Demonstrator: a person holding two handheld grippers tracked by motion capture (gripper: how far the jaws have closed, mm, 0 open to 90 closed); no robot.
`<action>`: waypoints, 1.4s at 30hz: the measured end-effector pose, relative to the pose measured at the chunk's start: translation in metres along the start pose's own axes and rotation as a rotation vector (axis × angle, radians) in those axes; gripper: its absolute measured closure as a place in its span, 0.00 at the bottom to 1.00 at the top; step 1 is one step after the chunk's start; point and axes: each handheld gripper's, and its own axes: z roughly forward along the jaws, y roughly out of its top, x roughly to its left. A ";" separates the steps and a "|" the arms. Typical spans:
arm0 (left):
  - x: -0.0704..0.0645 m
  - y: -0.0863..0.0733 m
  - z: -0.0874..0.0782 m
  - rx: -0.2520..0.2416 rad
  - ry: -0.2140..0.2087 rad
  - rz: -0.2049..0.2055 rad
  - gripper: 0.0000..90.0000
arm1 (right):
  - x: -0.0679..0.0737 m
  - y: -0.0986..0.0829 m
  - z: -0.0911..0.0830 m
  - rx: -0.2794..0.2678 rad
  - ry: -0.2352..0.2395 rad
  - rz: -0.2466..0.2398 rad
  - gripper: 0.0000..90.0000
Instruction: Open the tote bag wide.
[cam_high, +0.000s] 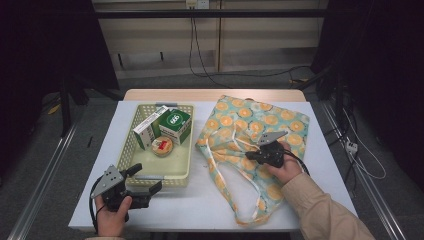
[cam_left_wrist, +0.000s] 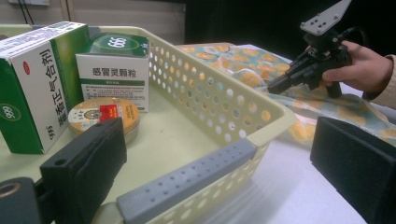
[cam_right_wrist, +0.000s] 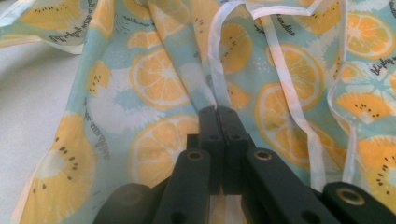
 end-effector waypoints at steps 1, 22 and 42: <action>0.000 0.000 0.000 0.000 0.000 0.000 0.04 | 0.000 0.001 0.000 0.003 0.003 0.014 1.00; -0.056 0.039 0.040 0.020 -0.169 0.059 0.05 | -0.019 0.041 -0.021 -0.032 0.059 0.143 1.00; -0.119 0.028 0.184 0.233 -0.143 0.074 0.76 | -0.021 0.045 -0.016 -0.050 0.052 0.168 1.00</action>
